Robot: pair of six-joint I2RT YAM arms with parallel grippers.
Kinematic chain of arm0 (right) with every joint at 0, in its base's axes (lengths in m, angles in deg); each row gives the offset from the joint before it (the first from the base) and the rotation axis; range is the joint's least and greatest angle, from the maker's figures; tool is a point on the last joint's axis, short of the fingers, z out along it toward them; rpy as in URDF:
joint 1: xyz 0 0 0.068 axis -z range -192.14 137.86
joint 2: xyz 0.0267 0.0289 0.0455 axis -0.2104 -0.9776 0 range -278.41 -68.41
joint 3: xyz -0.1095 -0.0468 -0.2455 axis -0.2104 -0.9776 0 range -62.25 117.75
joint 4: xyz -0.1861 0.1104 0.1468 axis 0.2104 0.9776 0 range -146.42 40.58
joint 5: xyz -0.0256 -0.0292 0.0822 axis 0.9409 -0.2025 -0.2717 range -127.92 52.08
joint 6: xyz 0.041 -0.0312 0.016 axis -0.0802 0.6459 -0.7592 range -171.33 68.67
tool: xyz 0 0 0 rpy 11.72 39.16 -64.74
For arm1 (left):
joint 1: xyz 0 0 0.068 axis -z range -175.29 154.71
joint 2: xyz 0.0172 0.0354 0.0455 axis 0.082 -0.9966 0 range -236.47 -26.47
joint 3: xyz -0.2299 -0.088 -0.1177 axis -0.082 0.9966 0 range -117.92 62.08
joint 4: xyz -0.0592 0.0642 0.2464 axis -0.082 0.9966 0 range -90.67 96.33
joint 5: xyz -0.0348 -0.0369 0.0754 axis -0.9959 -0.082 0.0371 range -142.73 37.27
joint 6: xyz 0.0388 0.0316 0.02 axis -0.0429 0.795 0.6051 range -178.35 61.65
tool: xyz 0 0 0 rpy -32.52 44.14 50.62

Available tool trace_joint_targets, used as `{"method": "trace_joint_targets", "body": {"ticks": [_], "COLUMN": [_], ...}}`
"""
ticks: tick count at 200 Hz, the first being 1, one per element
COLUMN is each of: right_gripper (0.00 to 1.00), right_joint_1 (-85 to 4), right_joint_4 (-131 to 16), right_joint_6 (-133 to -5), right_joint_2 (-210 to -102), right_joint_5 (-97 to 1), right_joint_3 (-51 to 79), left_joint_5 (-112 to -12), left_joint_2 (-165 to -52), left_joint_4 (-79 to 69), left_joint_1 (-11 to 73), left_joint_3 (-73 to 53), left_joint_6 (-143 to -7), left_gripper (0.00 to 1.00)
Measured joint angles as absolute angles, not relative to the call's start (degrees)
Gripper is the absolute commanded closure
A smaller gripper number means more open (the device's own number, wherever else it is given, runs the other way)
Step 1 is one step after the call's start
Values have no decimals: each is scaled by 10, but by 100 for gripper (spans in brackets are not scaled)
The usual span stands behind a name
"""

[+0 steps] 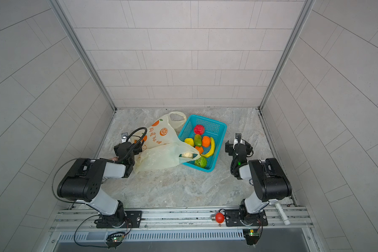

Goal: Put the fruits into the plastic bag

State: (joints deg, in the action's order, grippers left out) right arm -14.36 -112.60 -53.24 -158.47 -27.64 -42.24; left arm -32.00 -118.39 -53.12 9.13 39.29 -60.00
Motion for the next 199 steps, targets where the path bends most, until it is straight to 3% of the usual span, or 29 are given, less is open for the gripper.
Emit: {"method": "trace_joint_targets", "body": {"ticks": [199], "right_gripper": [1], "right_joint_1": [-140], "right_joint_4": [-1127], "right_joint_6": [-533], "right_joint_2": [-1585], "right_joint_5": [-282], "right_joint_3": [-422], "left_joint_5": [-321], "left_joint_2": [-1183], "left_joint_4": [-531], "left_joint_1": [91], "left_joint_3": [393], "left_joint_6": [-600], "left_gripper": [0]}}
